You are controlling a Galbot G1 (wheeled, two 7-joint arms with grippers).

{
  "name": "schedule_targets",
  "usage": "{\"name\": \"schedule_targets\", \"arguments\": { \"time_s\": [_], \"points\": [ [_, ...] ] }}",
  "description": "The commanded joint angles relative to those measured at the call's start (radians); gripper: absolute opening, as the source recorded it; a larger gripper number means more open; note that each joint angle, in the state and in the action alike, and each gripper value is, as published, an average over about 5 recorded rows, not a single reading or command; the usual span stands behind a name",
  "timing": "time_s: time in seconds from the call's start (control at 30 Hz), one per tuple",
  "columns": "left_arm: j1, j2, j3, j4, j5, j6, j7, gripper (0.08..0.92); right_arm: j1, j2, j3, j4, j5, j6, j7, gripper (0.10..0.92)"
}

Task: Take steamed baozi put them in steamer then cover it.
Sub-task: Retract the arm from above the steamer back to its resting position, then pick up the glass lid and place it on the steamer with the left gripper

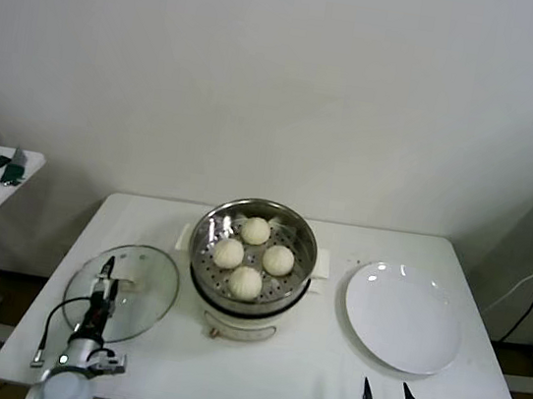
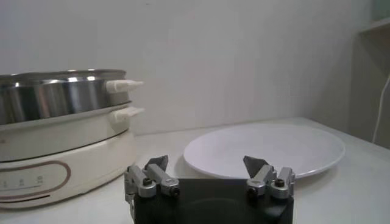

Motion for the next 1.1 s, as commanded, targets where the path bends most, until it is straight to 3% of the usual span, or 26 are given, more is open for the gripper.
{"name": "schedule_targets", "arguments": {
  "time_s": [0.03, 0.23, 0.9, 1.1],
  "points": [
    [-0.052, 0.003, 0.003, 0.052, -0.004, 0.020, 0.008, 0.820, -0.008, 0.011, -0.001, -0.007, -0.009, 0.010, 0.000, 0.823],
    [-0.049, 0.006, 0.000, 0.052, -0.003, 0.016, 0.010, 0.738, -0.012, 0.018, -0.005, -0.013, -0.019, 0.021, -0.002, 0.823],
    [-0.047, 0.008, -0.007, 0.023, -0.095, -0.022, -0.006, 0.169, -0.017, 0.031, 0.005, -0.009, -0.024, 0.028, 0.006, 0.823],
    [-0.021, 0.045, -0.007, -0.097, -0.165, -0.012, 0.014, 0.137, -0.014, 0.032, 0.016, -0.010, -0.029, 0.031, 0.011, 0.823]
  ]
}}
